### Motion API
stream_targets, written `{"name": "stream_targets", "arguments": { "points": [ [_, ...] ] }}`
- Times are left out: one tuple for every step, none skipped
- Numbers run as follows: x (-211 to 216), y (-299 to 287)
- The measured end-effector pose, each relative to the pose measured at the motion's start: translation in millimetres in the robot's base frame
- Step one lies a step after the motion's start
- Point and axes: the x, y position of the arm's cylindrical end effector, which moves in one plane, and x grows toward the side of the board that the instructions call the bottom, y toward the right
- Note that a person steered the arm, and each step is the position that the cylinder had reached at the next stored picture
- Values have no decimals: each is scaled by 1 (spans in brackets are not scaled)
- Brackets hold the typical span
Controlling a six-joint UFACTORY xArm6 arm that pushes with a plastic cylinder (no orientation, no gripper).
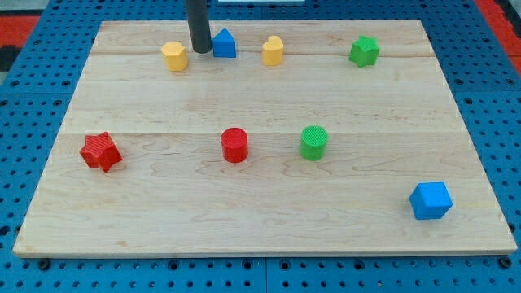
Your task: Move the blue cube parallel to the top left of the green star
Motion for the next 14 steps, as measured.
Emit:
{"name": "stream_targets", "arguments": {
  "points": [
    [-3, 49],
    [17, 42],
    [116, 66],
    [158, 169],
    [153, 238],
    [201, 315],
    [246, 372],
    [327, 356],
    [322, 249],
    [288, 248],
    [322, 237],
    [348, 286],
    [335, 329],
    [277, 303]
  ]
}}
